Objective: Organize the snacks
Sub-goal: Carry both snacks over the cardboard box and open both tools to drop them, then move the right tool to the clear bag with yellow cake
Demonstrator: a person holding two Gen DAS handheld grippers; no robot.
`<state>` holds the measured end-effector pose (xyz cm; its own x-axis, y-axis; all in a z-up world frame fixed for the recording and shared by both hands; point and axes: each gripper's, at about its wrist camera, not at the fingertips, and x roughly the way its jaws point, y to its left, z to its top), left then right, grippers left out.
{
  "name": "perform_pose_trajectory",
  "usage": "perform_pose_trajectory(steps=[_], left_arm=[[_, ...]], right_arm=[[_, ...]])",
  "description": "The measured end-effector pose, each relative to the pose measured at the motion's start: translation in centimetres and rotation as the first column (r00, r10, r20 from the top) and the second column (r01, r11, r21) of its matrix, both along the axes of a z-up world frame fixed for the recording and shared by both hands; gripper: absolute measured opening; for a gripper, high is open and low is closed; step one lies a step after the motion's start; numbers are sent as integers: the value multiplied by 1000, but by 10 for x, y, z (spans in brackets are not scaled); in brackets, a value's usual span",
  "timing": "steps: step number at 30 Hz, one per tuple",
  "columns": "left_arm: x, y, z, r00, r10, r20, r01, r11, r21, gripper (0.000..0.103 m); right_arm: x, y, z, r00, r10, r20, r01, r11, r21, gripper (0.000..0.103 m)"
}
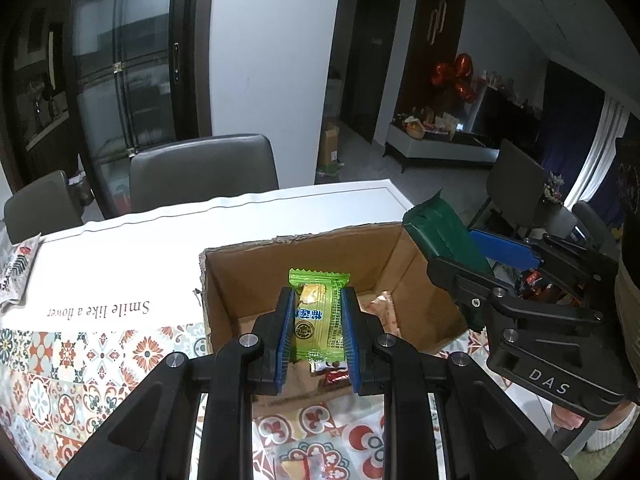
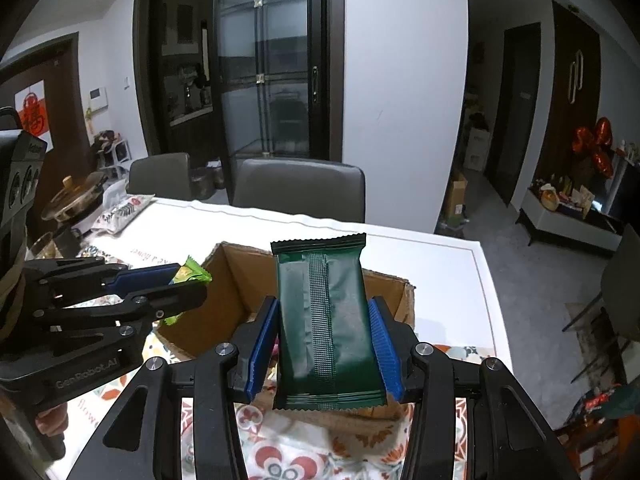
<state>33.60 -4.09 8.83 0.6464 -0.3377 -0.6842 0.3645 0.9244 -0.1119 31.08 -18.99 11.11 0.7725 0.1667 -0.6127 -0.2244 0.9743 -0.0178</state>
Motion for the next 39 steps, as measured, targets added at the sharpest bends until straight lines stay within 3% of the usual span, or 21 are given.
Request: perform_pose_trajectory(steps=[8, 12, 13, 14, 22, 31, 39], left_arm=[[27, -3, -16, 999, 28, -38, -27, 999, 21, 24], [32, 0, -19, 998, 45, -46, -44, 999, 22, 42], [30, 2, -19, 998, 53, -43, -52, 998, 24, 42], [26, 3, -18, 998, 60, -37, -59, 998, 32, 42], [-18, 14, -9, 989, 128, 75, -137, 982, 131, 49], [-68, 36, -7, 978, 168, 121, -182, 977, 112, 54], [-105, 59, -24, 971, 200, 127, -217, 966, 137, 58]], right_arm=[[24, 2, -17, 999, -2, -39, 2, 1000, -5, 47], [31, 5, -24, 998, -12, -54, 11, 1000, -25, 49], [32, 6, -26, 998, -19, -59, 17, 999, -28, 56], [33, 6, -26, 998, -22, -57, 21, 999, -27, 61], [4, 13, -26, 1000, 23, -4, -23, 999, -34, 61], [-38, 32, -29, 994, 108, 14, -108, 994, 8, 61], [-65, 53, -44, 985, 175, -10, -175, 985, -2, 61]])
